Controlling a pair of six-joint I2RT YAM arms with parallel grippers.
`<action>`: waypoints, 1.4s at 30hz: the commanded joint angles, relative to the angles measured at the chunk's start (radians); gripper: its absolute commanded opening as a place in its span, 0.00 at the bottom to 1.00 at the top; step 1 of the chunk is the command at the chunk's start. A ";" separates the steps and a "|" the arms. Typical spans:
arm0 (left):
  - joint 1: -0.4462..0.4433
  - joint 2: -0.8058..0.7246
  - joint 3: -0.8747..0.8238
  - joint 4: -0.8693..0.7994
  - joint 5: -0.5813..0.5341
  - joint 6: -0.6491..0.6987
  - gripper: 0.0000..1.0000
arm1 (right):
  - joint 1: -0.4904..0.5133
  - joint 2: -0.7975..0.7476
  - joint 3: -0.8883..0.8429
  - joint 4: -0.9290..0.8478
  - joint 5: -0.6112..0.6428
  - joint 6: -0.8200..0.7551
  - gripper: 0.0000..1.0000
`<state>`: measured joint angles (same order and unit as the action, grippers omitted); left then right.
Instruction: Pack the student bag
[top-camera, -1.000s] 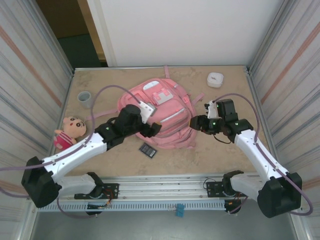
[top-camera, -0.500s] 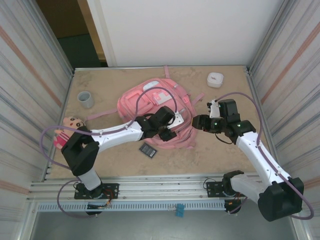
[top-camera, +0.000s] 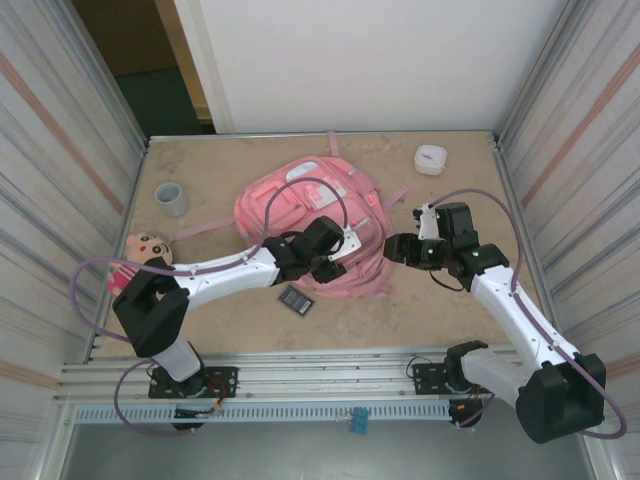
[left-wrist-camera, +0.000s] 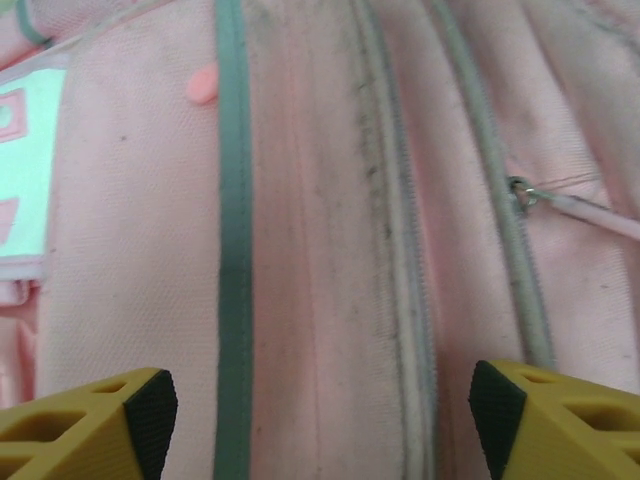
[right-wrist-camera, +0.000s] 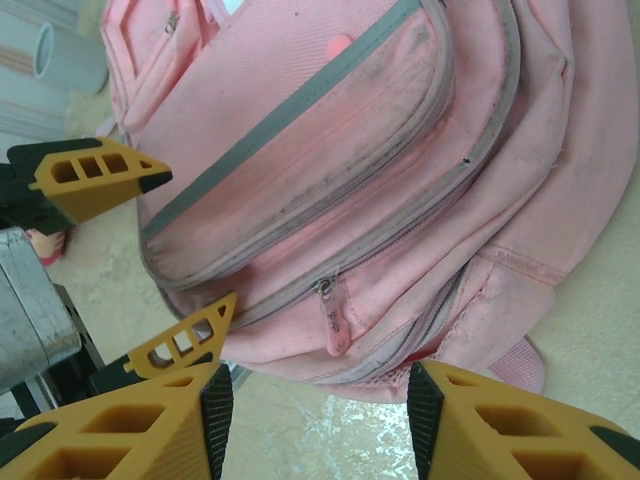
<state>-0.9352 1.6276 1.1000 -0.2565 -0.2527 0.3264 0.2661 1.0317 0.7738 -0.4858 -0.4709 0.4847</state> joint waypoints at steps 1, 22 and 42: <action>0.014 -0.018 -0.010 0.030 -0.057 -0.019 0.78 | -0.005 -0.014 -0.016 0.018 -0.016 -0.013 0.51; 0.133 -0.210 -0.099 0.222 0.141 -0.324 0.00 | 0.171 0.065 0.050 -0.035 0.092 -0.172 0.50; 0.179 -0.248 -0.126 0.239 0.231 -0.374 0.00 | 0.312 0.340 0.176 0.091 0.081 -0.242 0.47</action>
<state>-0.7685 1.4235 0.9600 -0.0982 -0.0212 -0.0124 0.5652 1.3449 0.9108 -0.4110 -0.3958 0.2771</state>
